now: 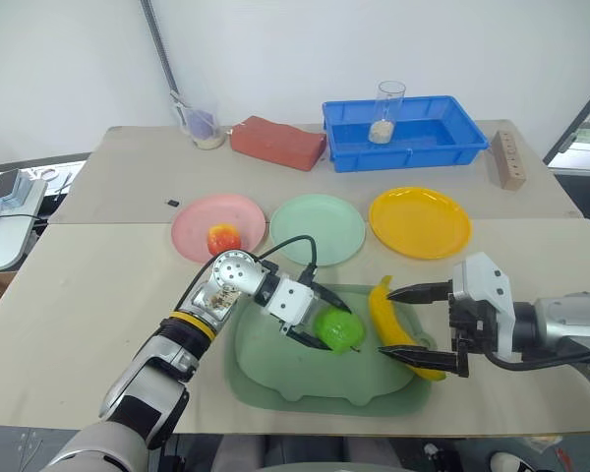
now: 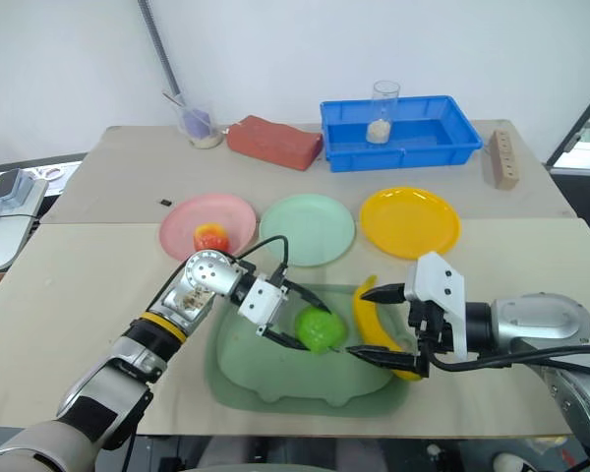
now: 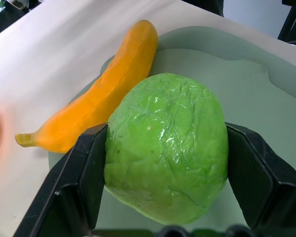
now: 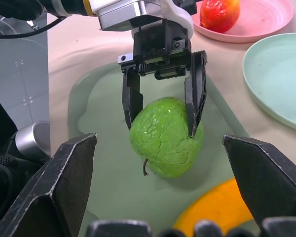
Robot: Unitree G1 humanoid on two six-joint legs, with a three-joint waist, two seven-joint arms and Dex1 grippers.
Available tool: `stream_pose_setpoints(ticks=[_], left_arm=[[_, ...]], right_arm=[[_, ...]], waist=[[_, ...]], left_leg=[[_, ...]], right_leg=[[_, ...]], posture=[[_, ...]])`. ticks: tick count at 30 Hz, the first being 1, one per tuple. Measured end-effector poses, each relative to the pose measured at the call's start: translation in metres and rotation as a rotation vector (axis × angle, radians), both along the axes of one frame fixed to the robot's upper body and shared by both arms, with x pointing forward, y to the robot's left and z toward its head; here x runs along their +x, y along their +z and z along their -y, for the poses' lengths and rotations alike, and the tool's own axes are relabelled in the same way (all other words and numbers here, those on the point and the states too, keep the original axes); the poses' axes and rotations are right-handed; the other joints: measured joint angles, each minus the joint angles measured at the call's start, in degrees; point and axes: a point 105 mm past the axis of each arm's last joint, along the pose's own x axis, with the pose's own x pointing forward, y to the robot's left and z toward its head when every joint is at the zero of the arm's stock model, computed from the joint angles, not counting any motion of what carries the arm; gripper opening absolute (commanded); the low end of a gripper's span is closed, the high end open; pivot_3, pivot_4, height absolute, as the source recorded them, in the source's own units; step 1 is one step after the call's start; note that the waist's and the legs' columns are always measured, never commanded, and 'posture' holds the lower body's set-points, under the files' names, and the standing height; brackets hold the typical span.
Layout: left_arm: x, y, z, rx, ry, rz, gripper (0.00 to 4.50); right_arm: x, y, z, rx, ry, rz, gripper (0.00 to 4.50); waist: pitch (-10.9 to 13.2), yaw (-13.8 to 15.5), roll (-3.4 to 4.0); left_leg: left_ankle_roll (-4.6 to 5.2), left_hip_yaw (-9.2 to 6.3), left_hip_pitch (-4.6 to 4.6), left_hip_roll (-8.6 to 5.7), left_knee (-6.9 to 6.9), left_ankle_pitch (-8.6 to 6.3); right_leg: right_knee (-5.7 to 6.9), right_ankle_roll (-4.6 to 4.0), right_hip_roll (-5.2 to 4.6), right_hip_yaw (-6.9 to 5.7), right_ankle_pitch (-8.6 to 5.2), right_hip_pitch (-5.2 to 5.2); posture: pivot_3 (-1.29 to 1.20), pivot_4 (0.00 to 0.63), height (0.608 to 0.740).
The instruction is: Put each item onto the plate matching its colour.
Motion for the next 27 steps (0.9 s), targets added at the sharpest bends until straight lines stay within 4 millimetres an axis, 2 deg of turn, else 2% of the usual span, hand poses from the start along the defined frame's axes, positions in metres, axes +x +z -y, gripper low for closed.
stream_pose_setpoints(ticks=[5, 8, 10, 13, 16, 17, 21, 24, 26, 27], left_arm=[[0.002, 0.003, -0.003, 0.014, 0.03, -0.041, 2.98], [0.008, 0.01, -0.014, 0.03, 0.085, -0.086, 2.98], [0.017, 0.022, -0.026, 0.025, 0.153, -0.135, 2.98], [0.043, 0.061, -0.044, -0.049, 0.303, -0.152, 2.98], [0.073, 0.092, -0.046, -0.201, 0.477, -0.162, 2.98], [0.093, 0.098, -0.044, -0.29, 0.597, -0.187, 2.98], [0.125, 0.093, -0.041, -0.383, 0.798, -0.211, 2.98], [0.144, 0.077, -0.038, -0.385, 0.932, -0.2, 2.98], [0.151, 0.064, -0.035, -0.368, 0.996, -0.2, 2.98], [0.153, 0.057, -0.034, -0.355, 1.017, -0.202, 3.47]], right_arm=[[0.002, 0.004, -0.001, 0.004, 0.003, 0.02, 4.5], [0.004, 0.007, -0.003, 0.02, -0.002, 0.03, 4.5], [0.007, 0.014, -0.006, 0.057, -0.007, 0.052, 4.5], [0.017, 0.024, -0.009, 0.098, -0.043, 0.093, 4.5], [0.032, 0.036, -0.013, 0.155, -0.1, 0.155, 4.5], [0.045, 0.043, -0.015, 0.172, -0.152, 0.203, 4.5], [0.067, 0.043, -0.016, 0.134, -0.255, 0.258, 4.5], [0.081, 0.039, -0.018, 0.135, -0.325, 0.253, 4.5], [0.087, 0.043, -0.019, 0.146, -0.36, 0.263, 4.5], [0.089, 0.046, -0.018, 0.145, -0.374, 0.272, 4.5]], waist=[[0.0, -0.14, 0.0], [0.0, -0.24, 0.0], [0.01, -0.45, -0.01], [0.01, -0.57, -0.01], [0.01, -0.22, -0.01], [0.01, -0.15, -0.01], [0.0, 0.1, 0.0], [-0.01, 0.15, 0.02], [-0.02, 0.15, 0.04], [-0.03, 0.11, 0.05]], left_leg=[[0.15, 0.0, -0.02, 0.0, -0.01, 0.09], [0.15, -0.01, -0.01, 0.01, -0.05, 0.09], [0.18, -0.03, -0.04, 0.02, -0.05, 0.11], [0.18, -0.06, 0.0, 0.02, -0.06, 0.11], [0.19, -0.05, -0.03, 0.0, -0.03, 0.12], [0.22, -0.06, -0.03, -0.02, -0.01, 0.14], [0.24, -0.08, -0.09, -0.02, -0.05, 0.15], [0.34, -0.08, -0.15, -0.03, -0.11, 0.21], [0.36, -0.11, -0.21, -0.03, -0.12, 0.23], [0.36, -0.12, -0.24, -0.03, -0.13, 0.23]], right_leg=[[0.02, 0.0, 0.0, 0.0, 0.0, -0.04], [0.05, 0.0, 0.0, 0.01, 0.0, -0.07], [0.13, 0.0, 0.02, 0.0, 0.0, -0.12], [0.12, 0.0, 0.03, -0.02, 0.0, -0.08], [0.06, 0.01, 0.02, -0.02, 0.0, -0.06], [0.06, 0.07, 0.02, -0.02, 0.04, -0.06], [0.05, 0.47, 0.04, -0.01, 0.26, -0.16], [0.06, 0.52, 0.07, 0.0, 0.28, -0.2], [0.06, 0.57, 0.09, 0.01, 0.25, -0.18], [0.07, 0.58, 0.11, 0.03, 0.25, -0.16]], posture=[[0.0, 0.15, 0.74], [0.0, 0.15, 0.74], [0.0, 0.15, 0.74], [0.0, 0.15, 0.74], [0.0, 0.15, 0.74], [0.0, 0.15, 0.74], [0.0, 0.15, 0.74], [0.0, 0.15, 0.74], [0.0, 0.15, 0.74], [0.0, 0.15, 0.74]])
